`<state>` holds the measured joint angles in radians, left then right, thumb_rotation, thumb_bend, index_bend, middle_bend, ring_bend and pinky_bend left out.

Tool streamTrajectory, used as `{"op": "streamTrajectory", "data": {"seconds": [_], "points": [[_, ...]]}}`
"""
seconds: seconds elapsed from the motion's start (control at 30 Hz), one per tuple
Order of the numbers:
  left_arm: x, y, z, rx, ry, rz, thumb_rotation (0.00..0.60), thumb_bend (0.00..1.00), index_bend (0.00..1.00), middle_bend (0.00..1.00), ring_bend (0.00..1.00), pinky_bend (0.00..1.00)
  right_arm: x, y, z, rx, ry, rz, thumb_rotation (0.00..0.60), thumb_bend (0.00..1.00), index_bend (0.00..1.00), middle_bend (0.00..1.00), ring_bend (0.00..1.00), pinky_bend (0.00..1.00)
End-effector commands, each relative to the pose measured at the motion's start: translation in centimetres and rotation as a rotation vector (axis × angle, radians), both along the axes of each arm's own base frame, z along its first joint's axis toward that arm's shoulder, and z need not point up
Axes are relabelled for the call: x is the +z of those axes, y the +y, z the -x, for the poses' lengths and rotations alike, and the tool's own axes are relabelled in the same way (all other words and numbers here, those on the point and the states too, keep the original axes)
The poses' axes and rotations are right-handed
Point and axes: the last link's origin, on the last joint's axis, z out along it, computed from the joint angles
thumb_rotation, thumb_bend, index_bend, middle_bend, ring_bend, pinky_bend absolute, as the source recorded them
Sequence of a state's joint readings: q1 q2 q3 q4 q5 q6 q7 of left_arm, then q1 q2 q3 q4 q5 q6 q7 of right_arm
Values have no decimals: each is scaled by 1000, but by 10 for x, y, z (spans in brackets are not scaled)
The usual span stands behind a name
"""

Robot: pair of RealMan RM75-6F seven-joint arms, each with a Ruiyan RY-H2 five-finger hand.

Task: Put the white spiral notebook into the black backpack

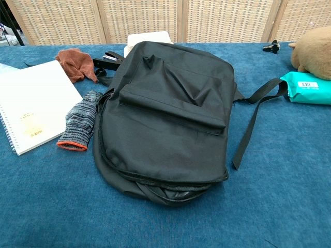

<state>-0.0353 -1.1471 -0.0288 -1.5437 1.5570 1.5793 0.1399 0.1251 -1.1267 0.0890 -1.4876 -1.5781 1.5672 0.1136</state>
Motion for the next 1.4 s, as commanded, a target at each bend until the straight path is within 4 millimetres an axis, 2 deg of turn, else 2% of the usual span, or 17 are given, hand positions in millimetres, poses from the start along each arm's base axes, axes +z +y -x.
{"op": "streamTrajectory", "data": {"seconds": [0.03,0.17,0.27,0.33,0.4,0.47,0.6,0.87,1.4], "points": [[0,0,0,1,2,1,600,41,0,0,0,0,-1,0,0,1,3,-2,600,0,0,0,0,0],[-4,3,4,8,27,15,600,41,0,0,0,0,-2,0,-1,1,-1,-8,600,0,0,0,0,0],[-10,13,8,-8,54,58,600,40,0,0,0,0,-3,1,-1,-1,-2,-12,600,0,0,0,0,0],[-17,23,12,-30,70,107,600,40,0,0,0,0,-4,1,-2,0,-5,-18,600,0,0,0,0,0],[-31,46,24,-64,128,177,600,41,0,0,0,0,-7,0,-2,-3,-4,-29,600,0,0,0,0,0],[-40,61,29,-112,133,203,600,41,0,0,0,0,-8,-1,-2,-7,-5,-31,600,0,0,0,0,0],[-52,78,34,-185,171,208,600,42,0,0,0,0,-8,-2,-2,-11,-7,-29,600,0,0,0,0,0],[-86,101,35,-252,255,231,600,80,0,0,0,0,-9,-4,-1,-16,-19,-39,600,0,0,0,0,0],[-123,128,38,-238,316,237,600,108,0,0,0,0,-8,-8,1,-23,-40,-41,600,0,0,0,0,0]]}}
